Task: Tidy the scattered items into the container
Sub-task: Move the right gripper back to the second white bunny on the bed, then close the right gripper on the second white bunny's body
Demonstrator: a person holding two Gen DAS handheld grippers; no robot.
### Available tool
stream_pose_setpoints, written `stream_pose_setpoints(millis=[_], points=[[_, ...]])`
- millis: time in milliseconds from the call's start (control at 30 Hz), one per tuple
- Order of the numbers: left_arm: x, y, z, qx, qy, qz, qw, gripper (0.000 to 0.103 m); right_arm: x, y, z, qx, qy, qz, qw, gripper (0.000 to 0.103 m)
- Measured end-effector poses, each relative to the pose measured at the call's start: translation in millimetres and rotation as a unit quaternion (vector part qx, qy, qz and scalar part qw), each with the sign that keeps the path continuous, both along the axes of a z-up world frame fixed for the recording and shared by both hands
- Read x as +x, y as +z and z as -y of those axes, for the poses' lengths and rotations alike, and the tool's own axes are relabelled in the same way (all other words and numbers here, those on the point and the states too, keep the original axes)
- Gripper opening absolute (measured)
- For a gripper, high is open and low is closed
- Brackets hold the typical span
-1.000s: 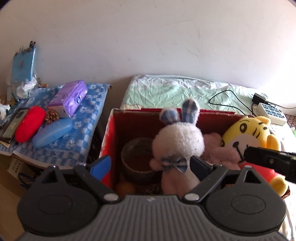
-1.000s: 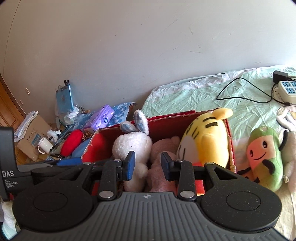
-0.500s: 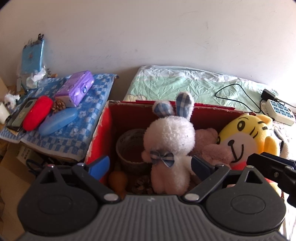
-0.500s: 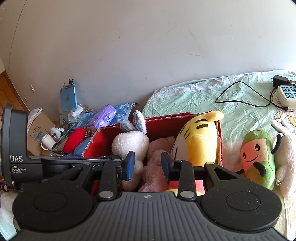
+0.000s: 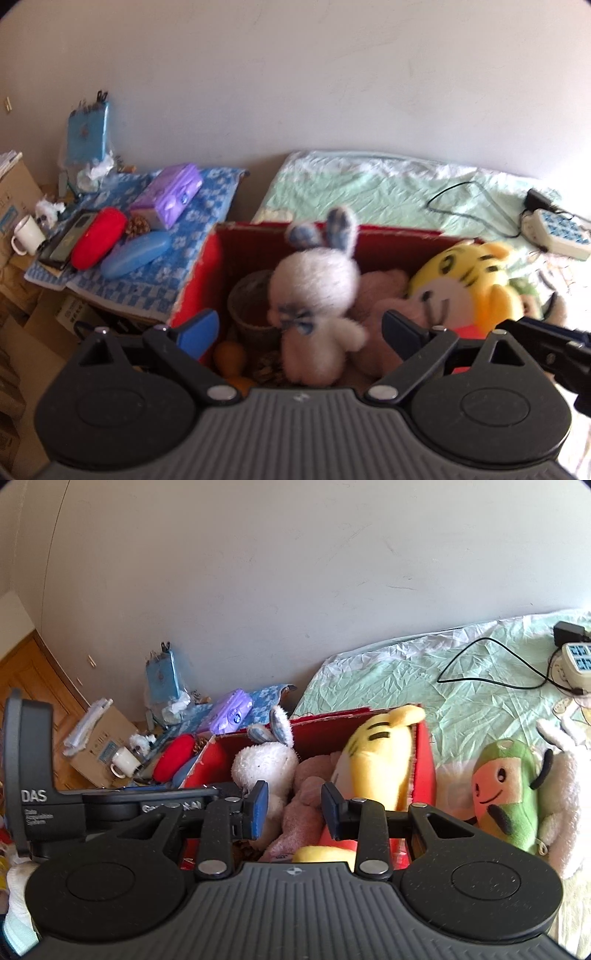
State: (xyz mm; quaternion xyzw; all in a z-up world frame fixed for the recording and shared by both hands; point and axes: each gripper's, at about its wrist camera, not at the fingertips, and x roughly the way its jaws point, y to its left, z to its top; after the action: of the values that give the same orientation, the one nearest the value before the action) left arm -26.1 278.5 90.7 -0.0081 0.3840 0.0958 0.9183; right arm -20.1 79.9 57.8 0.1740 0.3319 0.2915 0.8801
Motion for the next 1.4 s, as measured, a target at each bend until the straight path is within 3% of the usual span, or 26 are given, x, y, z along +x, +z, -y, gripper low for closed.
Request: stream_pose_setpoints(millis=[233, 367, 467, 567, 867, 1067, 1167, 1400], points=[[-6, 10, 44, -0.012, -0.060, 0.013, 0.9980, 0.095, -13, -6, 42, 0.009, -0.018, 0.005, 1.000, 0.035], [-2, 9, 66, -0.037, -0.081, 0.000, 0.9960, 0.095, -12, -9, 71, 0.021, -0.036, -0.013, 0.999, 0.048], [-2, 11, 85, -0.049, -0.099, 0.013, 0.9938, 0.095, -8, -12, 98, 0.045, -0.047, -0.034, 0.997, 0.049], [-4, 16, 109, -0.054, -0.124, 0.030, 0.9904, 0.095, -6, -12, 124, 0.037, -0.062, -0.040, 0.997, 0.050], [-15, -4, 196, -0.075, -0.238, 0.027, 0.9680, 0.095, 4, -25, 200, -0.030, -0.133, -0.065, 0.989, 0.046], [-8, -40, 237, -0.073, -0.285, 0.005, 0.9556, 0.095, 37, -32, 218, -0.050, -0.089, -0.085, 0.991, 0.047], [-1, -58, 251, -0.076, -0.295, -0.009, 0.9524, 0.095, 60, -29, 219, -0.067, -0.058, -0.084, 0.993, 0.054], [21, -93, 272, -0.068, -0.297, -0.033, 0.9518, 0.095, 105, -42, 190, -0.105, 0.030, -0.104, 0.989, 0.062]])
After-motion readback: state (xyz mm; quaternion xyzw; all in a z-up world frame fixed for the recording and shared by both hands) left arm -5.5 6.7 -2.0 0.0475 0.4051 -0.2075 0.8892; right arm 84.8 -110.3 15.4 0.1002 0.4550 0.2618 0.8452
